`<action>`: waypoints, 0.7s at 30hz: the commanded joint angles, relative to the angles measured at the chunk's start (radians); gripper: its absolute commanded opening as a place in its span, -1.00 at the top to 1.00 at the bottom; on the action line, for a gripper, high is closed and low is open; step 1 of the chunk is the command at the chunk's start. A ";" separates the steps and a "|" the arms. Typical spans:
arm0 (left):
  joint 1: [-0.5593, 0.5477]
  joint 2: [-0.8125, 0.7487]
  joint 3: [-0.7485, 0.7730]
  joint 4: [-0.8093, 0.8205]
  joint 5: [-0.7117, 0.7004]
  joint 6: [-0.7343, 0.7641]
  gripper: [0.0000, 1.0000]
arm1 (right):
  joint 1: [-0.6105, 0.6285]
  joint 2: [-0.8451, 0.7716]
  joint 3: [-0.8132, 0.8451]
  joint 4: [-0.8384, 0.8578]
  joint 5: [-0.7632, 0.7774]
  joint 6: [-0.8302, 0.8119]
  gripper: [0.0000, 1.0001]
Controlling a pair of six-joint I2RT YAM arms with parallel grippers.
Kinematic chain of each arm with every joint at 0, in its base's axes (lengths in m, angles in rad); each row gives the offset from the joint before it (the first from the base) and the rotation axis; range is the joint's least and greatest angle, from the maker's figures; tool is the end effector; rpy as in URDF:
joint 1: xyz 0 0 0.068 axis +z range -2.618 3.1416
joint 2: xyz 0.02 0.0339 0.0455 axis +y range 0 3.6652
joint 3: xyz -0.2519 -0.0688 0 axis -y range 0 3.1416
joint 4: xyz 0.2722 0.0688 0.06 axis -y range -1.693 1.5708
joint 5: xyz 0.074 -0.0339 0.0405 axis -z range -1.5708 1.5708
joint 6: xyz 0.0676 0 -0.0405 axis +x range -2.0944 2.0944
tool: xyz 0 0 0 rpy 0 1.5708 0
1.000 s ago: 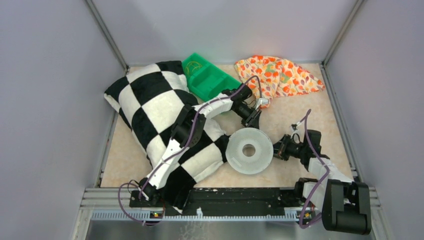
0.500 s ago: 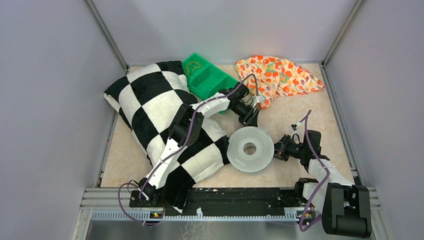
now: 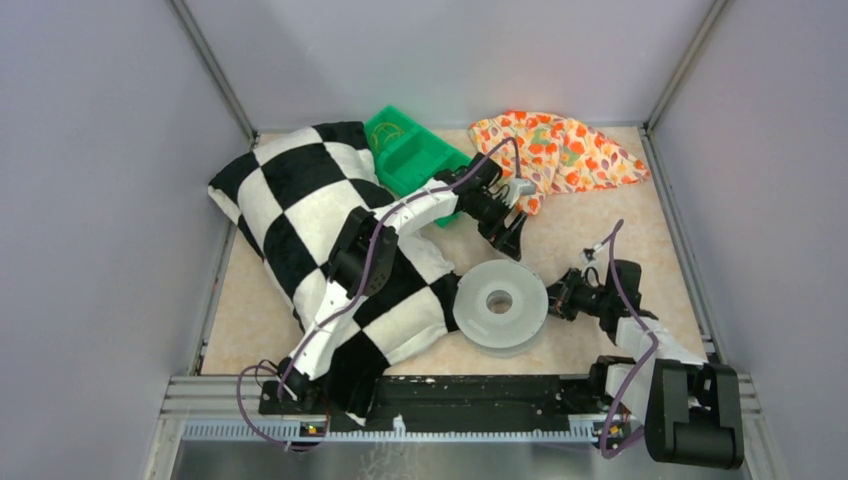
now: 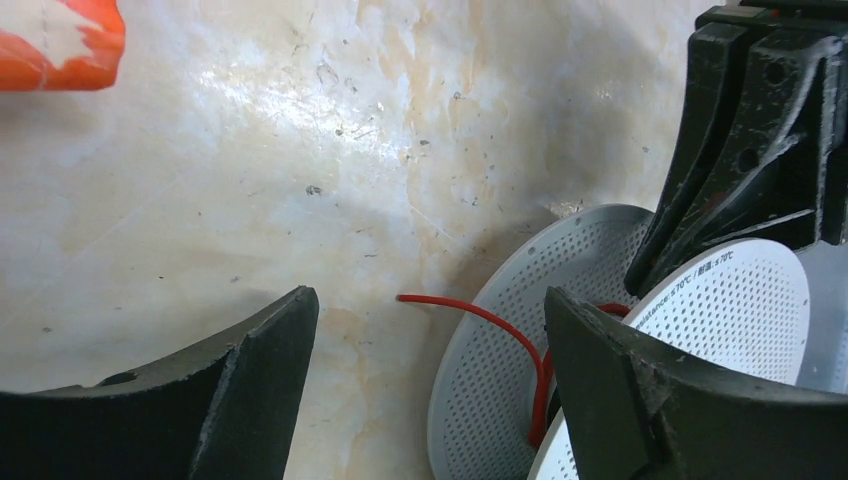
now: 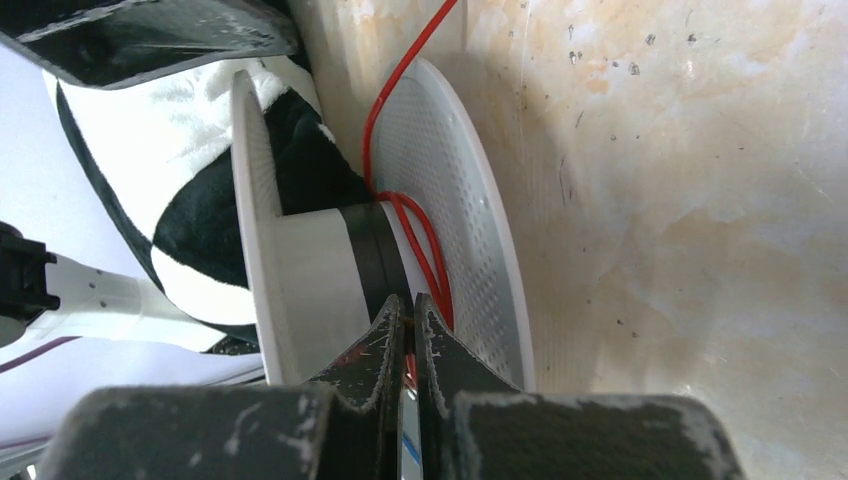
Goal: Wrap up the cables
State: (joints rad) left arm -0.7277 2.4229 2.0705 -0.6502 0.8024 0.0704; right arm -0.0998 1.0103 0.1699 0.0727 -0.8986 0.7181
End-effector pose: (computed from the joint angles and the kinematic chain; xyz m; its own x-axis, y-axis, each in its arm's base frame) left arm 0.3790 -0.4027 0.1397 -0.5750 0.5777 -0.5794 0.7936 0.2215 -0.5667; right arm 0.2002 0.0331 0.0835 -0.8481 0.4967 -0.1843 0.0795 0.4633 0.8826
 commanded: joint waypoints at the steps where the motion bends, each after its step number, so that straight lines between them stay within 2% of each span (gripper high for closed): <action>1: -0.006 -0.083 0.013 0.029 -0.065 0.011 -0.80 | 0.012 0.024 0.032 0.066 -0.012 -0.009 1.00; 8: -0.007 -0.113 0.000 0.063 -0.144 -0.044 -0.84 | 0.013 0.071 0.039 0.087 -0.013 -0.017 0.97; 11: -0.006 -0.150 -0.015 0.087 -0.171 -0.067 -0.85 | 0.013 0.079 0.049 0.081 -0.005 -0.017 0.73; 15: -0.006 -0.178 -0.018 0.090 -0.161 -0.066 -0.85 | 0.012 0.048 0.065 0.036 0.027 -0.020 0.54; 21: -0.006 -0.205 -0.018 0.073 -0.167 -0.057 -0.85 | 0.013 -0.023 0.101 -0.069 0.074 -0.050 0.46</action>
State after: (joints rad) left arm -0.7330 2.2971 2.0506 -0.5980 0.6399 0.0200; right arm -0.0998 1.0393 0.2108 0.0456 -0.8528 0.6991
